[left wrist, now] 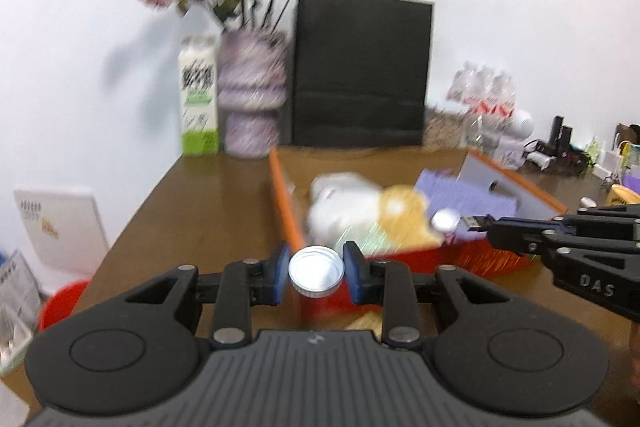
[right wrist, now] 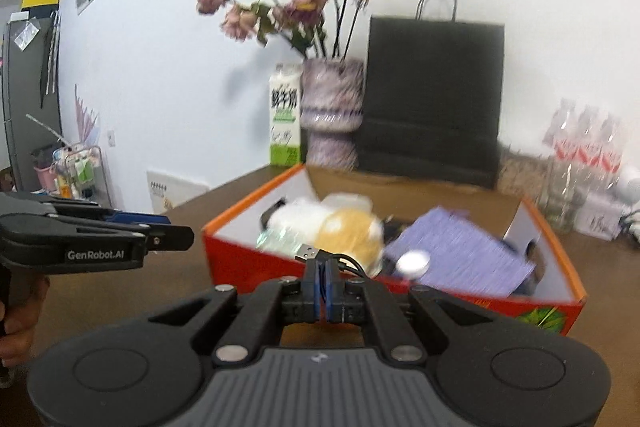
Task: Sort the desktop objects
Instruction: 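Carry the white cap and small black cable over the box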
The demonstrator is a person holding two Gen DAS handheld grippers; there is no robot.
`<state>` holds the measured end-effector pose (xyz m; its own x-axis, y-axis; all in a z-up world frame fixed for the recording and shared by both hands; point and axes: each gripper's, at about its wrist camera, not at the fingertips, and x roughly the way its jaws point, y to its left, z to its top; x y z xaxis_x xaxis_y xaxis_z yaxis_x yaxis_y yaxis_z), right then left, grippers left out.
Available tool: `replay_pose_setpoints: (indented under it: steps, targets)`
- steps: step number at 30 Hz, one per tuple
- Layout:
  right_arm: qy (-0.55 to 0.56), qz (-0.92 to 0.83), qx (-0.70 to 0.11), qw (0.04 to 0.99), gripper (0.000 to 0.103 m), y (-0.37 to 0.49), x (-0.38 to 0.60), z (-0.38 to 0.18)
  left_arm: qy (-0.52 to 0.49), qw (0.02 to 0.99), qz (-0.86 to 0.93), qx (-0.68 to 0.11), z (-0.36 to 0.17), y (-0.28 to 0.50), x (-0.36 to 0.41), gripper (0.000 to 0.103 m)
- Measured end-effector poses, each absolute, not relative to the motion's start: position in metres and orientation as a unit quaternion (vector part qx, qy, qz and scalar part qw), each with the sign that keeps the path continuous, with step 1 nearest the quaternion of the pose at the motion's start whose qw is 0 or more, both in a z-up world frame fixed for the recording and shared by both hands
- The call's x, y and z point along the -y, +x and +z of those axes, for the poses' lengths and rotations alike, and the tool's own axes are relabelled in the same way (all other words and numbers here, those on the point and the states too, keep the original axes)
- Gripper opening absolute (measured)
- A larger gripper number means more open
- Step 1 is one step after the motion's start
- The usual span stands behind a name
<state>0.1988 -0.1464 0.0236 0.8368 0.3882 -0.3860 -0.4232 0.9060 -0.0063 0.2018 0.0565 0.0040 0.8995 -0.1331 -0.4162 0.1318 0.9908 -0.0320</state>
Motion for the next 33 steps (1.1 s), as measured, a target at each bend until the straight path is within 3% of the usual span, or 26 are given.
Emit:
replay_pose_setpoints:
  steps: [12,33]
  targets:
    - [-0.023,0.174,-0.158,0.972,0.002,0.253,0.186,0.052,-0.014,0.981,-0.086,-0.172,0.042,0.263,0.015,0.029]
    - [-0.016,0.159,-0.234,0.959,0.002,0.359,0.213,0.006,0.02,0.968,-0.07,-0.242,-0.006,0.368,0.058,0.029]
